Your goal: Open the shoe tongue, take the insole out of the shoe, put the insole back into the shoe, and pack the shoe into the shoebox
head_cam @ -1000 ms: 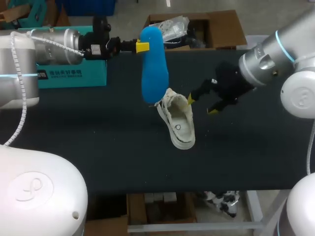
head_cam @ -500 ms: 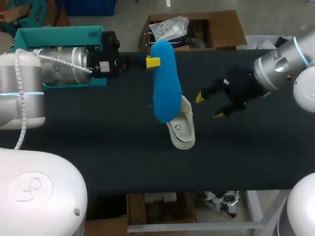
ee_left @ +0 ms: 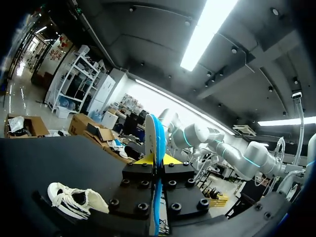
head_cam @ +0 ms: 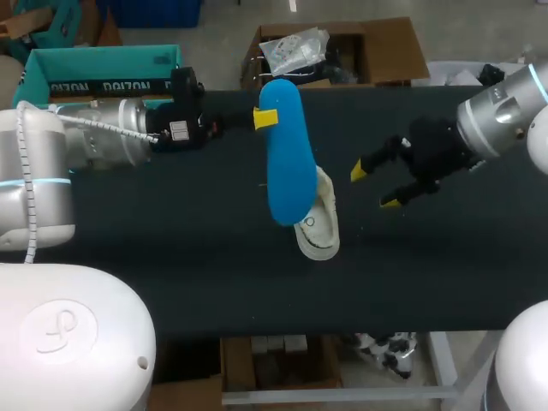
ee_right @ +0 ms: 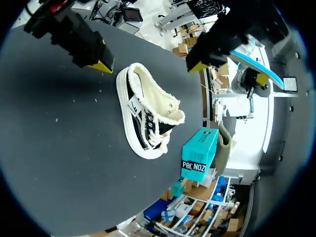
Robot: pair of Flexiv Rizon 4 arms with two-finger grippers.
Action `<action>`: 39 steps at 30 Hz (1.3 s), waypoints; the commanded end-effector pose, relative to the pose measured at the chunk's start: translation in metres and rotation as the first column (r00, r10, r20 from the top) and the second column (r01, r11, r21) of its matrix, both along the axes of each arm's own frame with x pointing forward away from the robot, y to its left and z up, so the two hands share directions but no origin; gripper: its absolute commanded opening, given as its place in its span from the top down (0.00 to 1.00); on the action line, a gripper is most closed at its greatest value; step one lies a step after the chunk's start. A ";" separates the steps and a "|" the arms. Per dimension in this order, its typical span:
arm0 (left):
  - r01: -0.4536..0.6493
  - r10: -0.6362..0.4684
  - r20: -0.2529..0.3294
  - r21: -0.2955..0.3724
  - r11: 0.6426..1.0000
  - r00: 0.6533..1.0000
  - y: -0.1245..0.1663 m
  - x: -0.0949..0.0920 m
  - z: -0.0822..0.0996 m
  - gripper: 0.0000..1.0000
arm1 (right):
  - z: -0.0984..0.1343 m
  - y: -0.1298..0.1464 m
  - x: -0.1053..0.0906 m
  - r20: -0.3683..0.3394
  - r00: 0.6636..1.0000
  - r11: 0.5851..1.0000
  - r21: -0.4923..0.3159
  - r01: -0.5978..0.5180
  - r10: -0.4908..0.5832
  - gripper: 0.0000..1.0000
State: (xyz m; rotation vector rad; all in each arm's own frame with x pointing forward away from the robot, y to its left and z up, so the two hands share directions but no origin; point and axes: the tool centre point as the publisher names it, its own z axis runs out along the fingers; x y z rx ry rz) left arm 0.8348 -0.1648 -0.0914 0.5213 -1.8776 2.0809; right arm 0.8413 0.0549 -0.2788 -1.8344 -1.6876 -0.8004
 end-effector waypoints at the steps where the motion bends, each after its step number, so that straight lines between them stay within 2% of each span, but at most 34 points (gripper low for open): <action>1: -0.029 0.029 -0.002 0.010 1.000 1.000 -0.001 -0.002 0.001 1.00 | 0.000 0.002 0.005 -0.095 0.995 0.996 0.079 0.041 -0.033 0.00; 2: -0.029 0.029 -0.002 0.010 1.000 1.000 -0.001 -0.002 0.001 1.00 | 0.001 0.004 0.005 -0.143 0.987 0.990 0.108 0.091 -0.075 0.00; 3: -0.029 0.029 -0.002 0.010 1.000 1.000 -0.001 -0.002 0.001 1.00 | 0.001 0.004 0.006 -0.238 0.965 0.972 0.175 0.156 -0.112 0.00; 4: -0.029 0.029 -0.002 0.010 1.000 1.000 -0.001 -0.002 0.001 1.00 | -0.001 0.004 0.006 -0.379 0.915 0.940 0.243 0.242 -0.137 0.00; 5: -0.029 0.029 -0.002 0.010 1.000 1.000 -0.001 -0.002 0.001 1.00 | -0.003 0.007 0.003 -0.429 0.894 0.922 0.277 0.270 -0.133 0.00; 6: -0.029 0.029 -0.002 0.010 1.000 1.000 -0.001 -0.002 0.001 1.00 | -0.001 0.013 -0.005 -0.521 0.850 0.911 0.309 0.273 -0.078 0.00; 7: -0.029 0.029 -0.002 0.010 1.000 1.000 -0.001 -0.002 0.001 1.00 | -0.001 0.018 -0.011 -0.569 0.821 0.921 0.289 0.261 -0.054 0.00; 23: -0.029 0.029 -0.002 0.010 1.000 1.000 -0.001 -0.002 0.001 1.00 | -0.001 0.018 -0.011 -0.569 0.821 0.921 0.289 0.261 -0.054 0.00; 26: -0.029 0.029 -0.002 0.010 1.000 1.000 -0.001 -0.002 0.001 1.00 | 0.008 0.025 0.003 -0.719 0.695 0.878 0.332 0.345 -0.001 0.00; 27: -0.029 0.029 -0.002 0.010 1.000 1.000 -0.001 -0.002 0.001 1.00 | 0.010 0.027 0.006 -0.787 0.617 0.842 0.328 0.429 -0.008 0.00; 28: -0.029 0.029 -0.002 0.010 1.000 1.000 -0.001 -0.002 0.001 1.00 | 0.011 0.028 0.008 -0.809 0.580 0.835 0.255 0.487 -0.091 0.00; 29: -0.029 0.029 -0.002 0.010 1.000 1.000 -0.001 -0.002 0.001 1.00 | 0.015 0.029 0.009 -0.850 0.517 0.786 0.253 0.564 -0.098 0.00; 39: -0.029 0.029 -0.002 0.010 1.000 1.000 -0.001 -0.002 0.001 1.00 | 0.015 0.029 0.009 -0.850 0.517 0.786 0.253 0.564 -0.098 0.00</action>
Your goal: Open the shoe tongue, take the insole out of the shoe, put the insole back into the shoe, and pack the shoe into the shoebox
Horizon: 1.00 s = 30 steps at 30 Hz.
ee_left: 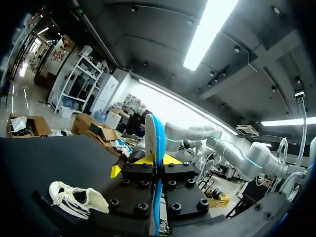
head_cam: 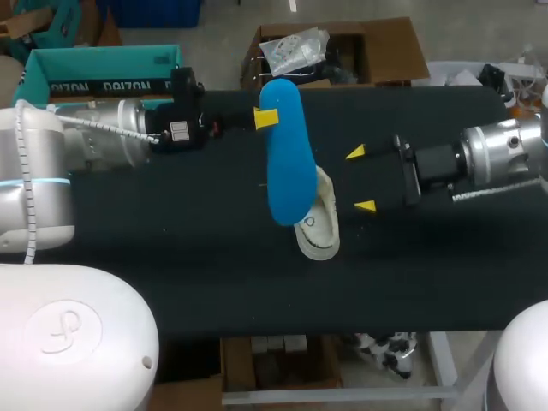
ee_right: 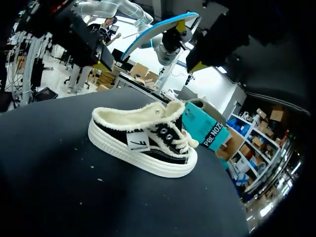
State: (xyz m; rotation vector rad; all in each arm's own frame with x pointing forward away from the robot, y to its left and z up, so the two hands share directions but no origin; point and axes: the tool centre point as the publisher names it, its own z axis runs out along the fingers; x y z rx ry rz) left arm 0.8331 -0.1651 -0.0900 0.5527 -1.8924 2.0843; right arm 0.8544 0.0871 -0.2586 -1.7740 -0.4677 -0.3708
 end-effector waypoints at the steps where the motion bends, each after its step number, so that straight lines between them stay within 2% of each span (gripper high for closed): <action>1: -0.004 0.004 0.001 -0.002 1.000 1.000 -0.001 -0.001 0.000 1.00 | -0.005 -0.004 -0.004 -0.025 1.000 0.999 0.043 0.002 -0.001 0.00; 11: -0.004 0.004 0.001 -0.002 1.000 1.000 -0.001 -0.001 0.000 1.00 | -0.005 -0.004 -0.004 -0.025 1.000 0.999 0.043 0.002 -0.001 0.00; 12: -0.004 0.004 0.001 -0.002 1.000 1.000 -0.001 -0.001 0.000 1.00 | 0.001 -0.002 -0.001 -0.025 1.000 1.000 0.028 0.009 -0.008 0.00; 15: -0.004 0.004 0.001 -0.002 1.000 1.000 -0.001 -0.001 0.000 1.00 | 0.013 0.001 0.002 -0.080 0.997 1.000 0.024 0.013 -0.011 0.00; 21: -0.004 0.004 0.001 -0.002 1.000 1.000 -0.001 -0.001 0.000 1.00 | 0.011 0.008 -0.005 -0.237 0.971 0.999 0.014 0.034 -0.030 0.00; 24: -0.004 0.004 0.001 -0.002 1.000 1.000 -0.001 -0.001 0.000 1.00 | 0.011 0.013 -0.011 -0.283 0.958 0.999 -0.022 0.042 -0.046 0.00; 30: -0.004 0.004 0.001 -0.002 1.000 1.000 -0.001 -0.001 0.000 1.00 | 0.009 0.014 -0.020 -0.290 0.955 0.998 -0.026 0.051 -0.056 0.00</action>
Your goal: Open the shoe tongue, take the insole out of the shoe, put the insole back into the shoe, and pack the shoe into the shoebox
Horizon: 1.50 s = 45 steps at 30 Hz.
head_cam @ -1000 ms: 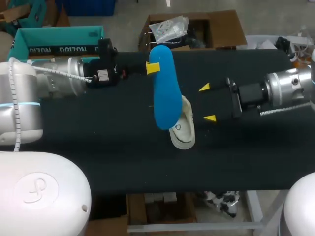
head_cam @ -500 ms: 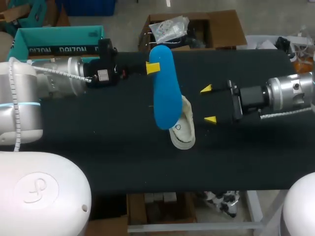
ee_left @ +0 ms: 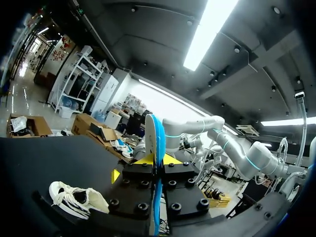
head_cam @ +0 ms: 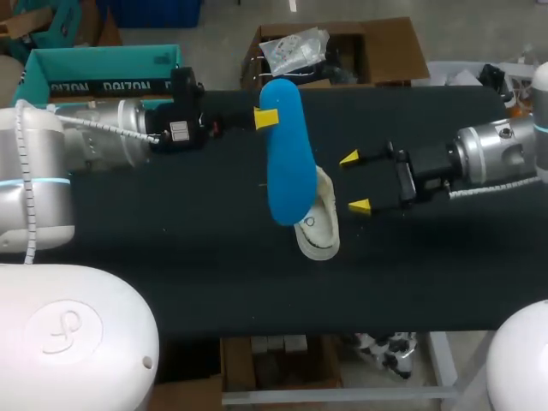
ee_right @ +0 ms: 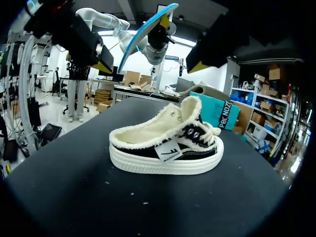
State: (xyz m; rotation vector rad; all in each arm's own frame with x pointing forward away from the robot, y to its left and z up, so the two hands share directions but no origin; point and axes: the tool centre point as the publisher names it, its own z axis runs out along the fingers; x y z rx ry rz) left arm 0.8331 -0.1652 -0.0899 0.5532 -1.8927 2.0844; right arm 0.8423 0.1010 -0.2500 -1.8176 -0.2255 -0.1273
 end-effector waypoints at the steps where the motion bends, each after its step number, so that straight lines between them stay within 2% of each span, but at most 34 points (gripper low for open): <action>1: -0.004 0.004 0.001 -0.002 1.000 1.000 -0.001 -0.001 0.000 1.00 | -0.001 0.001 -0.008 0.000 1.000 1.000 0.003 0.014 -0.014 0.00; 7: -0.004 0.004 0.001 -0.002 1.000 1.000 -0.001 -0.001 0.000 1.00 | -0.005 0.003 -0.009 -0.034 0.999 1.000 0.015 0.012 -0.011 0.00; 11: -0.004 0.006 0.097 -0.022 1.000 0.995 -0.006 0.000 -0.012 1.00 | -0.006 0.006 -0.008 -0.078 0.997 1.000 0.023 -0.001 0.002 0.00; 14: 0.007 0.000 0.203 -0.033 0.999 0.979 -0.009 -0.002 -0.017 1.00 | -0.006 0.009 -0.007 -0.110 0.994 1.000 0.022 0.000 0.002 0.00; 17: 0.036 -0.018 0.236 -0.070 0.997 0.971 -0.010 -0.001 -0.021 1.00 | -0.005 0.012 -0.007 -0.133 0.991 1.000 0.020 -0.004 0.007 0.00; 21: 0.056 -0.020 0.339 -0.097 0.994 0.941 -0.014 0.000 -0.030 1.00 | -0.006 0.018 -0.004 -0.151 0.988 0.999 0.035 -0.019 0.024 0.00; 24: 0.061 -0.019 0.377 -0.100 0.993 0.926 -0.018 0.002 -0.038 1.00 | -0.007 0.023 -0.002 -0.164 0.986 0.999 0.036 -0.025 0.031 0.00; 28: 0.080 -0.029 0.395 -0.114 0.990 0.918 -0.022 0.003 -0.046 1.00 | -0.008 0.027 -0.002 -0.174 0.984 0.999 0.042 -0.029 0.036 0.00; 33: 0.102 -0.045 0.413 -0.117 0.988 0.910 -0.027 0.001 -0.050 1.00 | -0.009 0.032 -0.001 -0.182 0.982 0.997 0.063 -0.036 0.047 0.28; 35: 0.108 -0.051 0.429 -0.109 0.988 0.902 -0.029 0.000 -0.052 1.00 | -0.010 0.033 -0.001 -0.181 0.982 0.997 0.068 -0.036 0.048 0.47; 36: 0.108 -0.051 0.435 -0.107 0.988 0.899 -0.030 -0.001 -0.053 1.00 | -0.011 0.033 -0.001 -0.182 0.982 0.997 0.071 -0.036 0.049 0.51; 39: 0.112 -0.053 0.435 -0.111 0.988 0.899 -0.032 -0.001 -0.054 1.00 | -0.012 0.035 -0.002 -0.189 0.981 0.996 0.076 -0.036 0.049 0.58; 45: 0.112 -0.055 0.455 -0.100 0.989 0.889 -0.035 -0.002 -0.060 1.00 | -0.011 0.036 -0.003 -0.189 0.981 0.996 0.082 -0.033 0.048 0.61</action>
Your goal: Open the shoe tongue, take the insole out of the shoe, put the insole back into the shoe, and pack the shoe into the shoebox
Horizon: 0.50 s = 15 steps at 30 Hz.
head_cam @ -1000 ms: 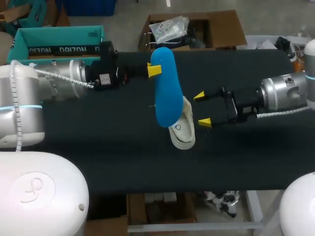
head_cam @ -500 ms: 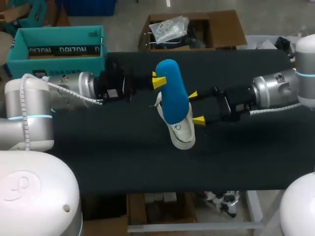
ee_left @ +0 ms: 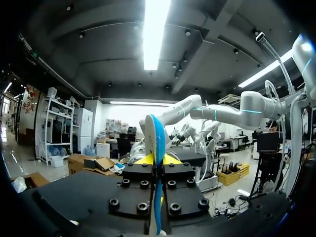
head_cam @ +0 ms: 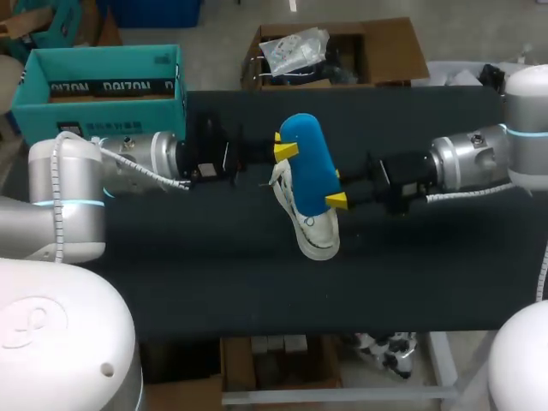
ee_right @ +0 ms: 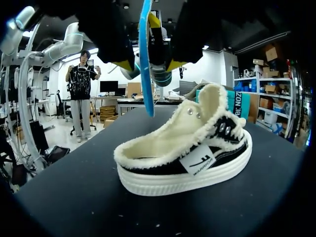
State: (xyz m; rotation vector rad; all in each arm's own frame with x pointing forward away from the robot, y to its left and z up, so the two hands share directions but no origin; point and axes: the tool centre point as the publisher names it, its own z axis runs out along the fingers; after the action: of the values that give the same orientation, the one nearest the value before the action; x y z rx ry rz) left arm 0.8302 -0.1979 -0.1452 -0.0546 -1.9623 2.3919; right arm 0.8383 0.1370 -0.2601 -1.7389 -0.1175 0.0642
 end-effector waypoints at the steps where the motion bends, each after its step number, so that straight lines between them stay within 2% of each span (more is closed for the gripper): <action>1: -0.001 0.001 0.000 -0.012 1.000 1.000 -0.003 0.001 -0.005 1.00 | -0.001 0.000 0.001 0.000 1.000 1.000 0.006 -0.003 0.003 0.63; 3: 0.000 0.000 -0.001 -0.012 1.000 1.000 -0.003 0.001 -0.006 1.00 | -0.001 0.000 0.000 0.001 1.000 1.000 0.006 -0.001 0.001 0.69; 7: -0.003 0.003 0.001 -0.012 1.000 1.000 -0.004 0.001 -0.008 1.00 | -0.001 0.000 0.000 0.004 1.000 1.000 0.010 0.001 -0.001 0.69; 8: -0.004 0.004 0.001 -0.013 1.000 1.000 -0.003 0.001 -0.008 1.00 | -0.001 0.000 0.000 0.004 1.000 1.000 0.011 0.001 -0.001 0.72; 9: -0.005 0.005 0.001 -0.014 1.000 1.000 -0.003 0.002 -0.008 1.00 | -0.001 0.000 0.000 0.003 1.000 1.000 0.011 0.001 -0.001 0.80; 10: -0.007 0.007 0.000 -0.014 1.000 1.000 -0.003 0.002 -0.008 1.00 | -0.001 0.000 0.000 0.004 1.000 1.000 0.011 0.000 0.000 1.00; 13: -0.014 0.014 -0.007 -0.007 1.000 1.000 -0.003 0.003 -0.010 1.00 | -0.001 -0.001 0.000 0.015 1.000 1.000 0.015 -0.011 0.010 1.00; 14: -0.015 0.015 -0.011 -0.001 1.000 1.000 -0.002 0.004 -0.010 0.91 | -0.001 -0.001 0.000 0.019 1.000 1.000 0.018 -0.013 0.013 1.00; 15: -0.001 0.001 -0.030 0.002 1.000 1.000 0.000 0.005 -0.009 0.55 | -0.001 -0.002 -0.001 0.020 1.000 1.000 0.019 -0.014 0.014 1.00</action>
State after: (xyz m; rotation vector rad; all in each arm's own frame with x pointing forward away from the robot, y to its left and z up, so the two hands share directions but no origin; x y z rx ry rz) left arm 0.8347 -0.2000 -0.1541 -0.0231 -1.9602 2.3940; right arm 0.8362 0.1373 -0.2605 -1.7283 -0.1399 0.0506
